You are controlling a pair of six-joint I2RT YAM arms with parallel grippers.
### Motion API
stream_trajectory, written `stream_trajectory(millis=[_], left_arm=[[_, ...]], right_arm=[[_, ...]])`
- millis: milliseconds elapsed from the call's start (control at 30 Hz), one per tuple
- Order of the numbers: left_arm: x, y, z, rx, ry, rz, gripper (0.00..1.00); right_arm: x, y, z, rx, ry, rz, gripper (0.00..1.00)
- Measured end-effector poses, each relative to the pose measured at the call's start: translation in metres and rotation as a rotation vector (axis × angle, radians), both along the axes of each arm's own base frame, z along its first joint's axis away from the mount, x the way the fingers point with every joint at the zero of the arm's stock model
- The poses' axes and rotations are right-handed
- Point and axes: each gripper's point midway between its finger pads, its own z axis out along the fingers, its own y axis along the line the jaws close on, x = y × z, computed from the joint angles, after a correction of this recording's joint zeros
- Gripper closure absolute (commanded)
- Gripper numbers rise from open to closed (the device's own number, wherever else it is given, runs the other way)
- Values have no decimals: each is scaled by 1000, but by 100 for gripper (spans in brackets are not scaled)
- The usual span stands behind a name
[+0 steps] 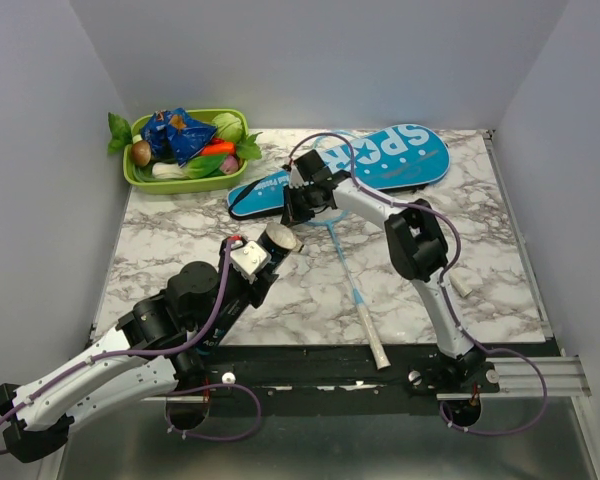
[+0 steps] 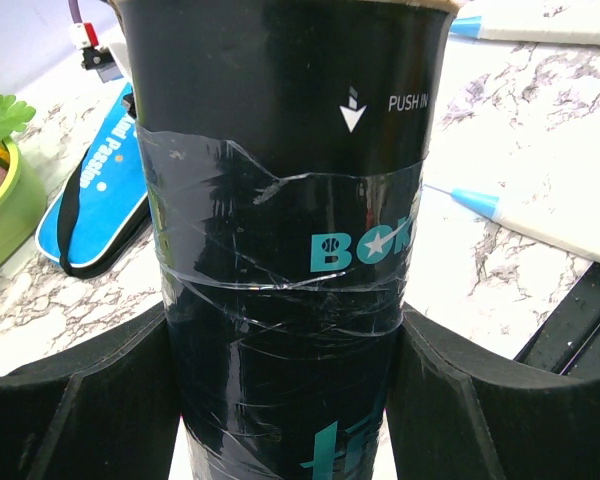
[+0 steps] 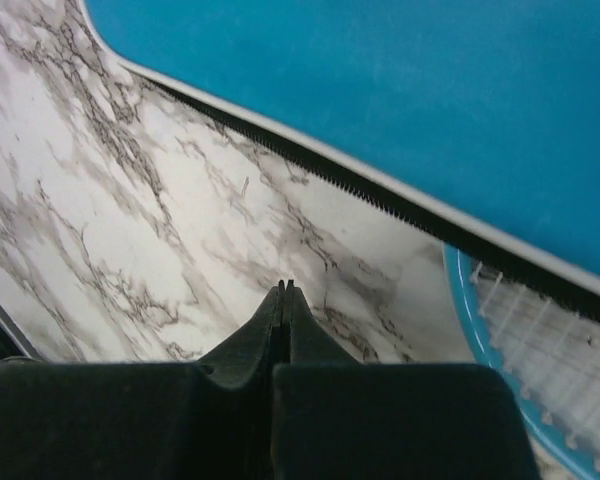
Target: Pack up the badminton gear
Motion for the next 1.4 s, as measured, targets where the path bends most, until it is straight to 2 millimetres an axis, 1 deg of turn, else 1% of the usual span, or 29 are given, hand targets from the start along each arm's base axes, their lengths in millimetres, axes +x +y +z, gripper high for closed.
stream_trajectory(millis=[100,300,400,467,500,533,567,600,667,700,800,867,900,967,1000,1067,1167,1267,1333,1400], left_arm=[[0,0,-1,2,1,0,100],[0,0,-1,4,2,0,100],[1,-1,-2,7,4,0,100],[1,-1,-2,9,6,0,100],[1,-1,-3,9,6,0,100],[1,-1,-3,10,6,0,100],[1,-1,-3,10,7,0,100],[1,-1,-3,11,7,-1,100],[1,-1,-3,11,7,0,100],[1,-1,-3,11,7,0,100],[1,-1,-3,11,7,0,100],[1,-1,-3,11,7,0,100],[1,-1,-3,11,7,0,100],[1,-1,-3,10,7,0,100],[1,-1,-3,9,6,0,100],[1,-1,-2,9,6,0,100],[1,-1,-2,8,6,0,100],[0,-1,-2,7,5,0,100],[0,-1,-2,5,4,0,100],[0,0,-1,4,3,0,100]], right_arm=[[-5,-11,7,-21,-12,-7,98],[-13,-30,34,-35,-64,-15,99],[-20,-39,39,-50,-76,-13,99],[-25,-45,38,-63,-80,-13,99],[-28,-48,37,-72,-79,-13,97],[-31,-52,35,-81,-77,-13,93],[-34,-55,34,-90,-74,-14,87],[-37,-58,33,-97,-72,-16,79],[-44,-66,31,-111,-66,-21,72],[-49,-69,32,-116,-66,-21,67],[-65,-81,36,-116,-63,-26,62],[-74,-87,41,-108,-63,-32,64],[-79,-89,44,-100,-65,-32,73],[-87,-92,49,-84,-69,-32,82],[-91,-92,52,-76,-70,-31,90],[-98,-86,59,-58,-72,-26,99],[-110,-70,67,-36,-73,-6,100],[-123,-58,68,-27,-52,5,100],[-130,-52,65,-28,-34,5,99],[-132,-50,58,-36,-17,-9,99]])
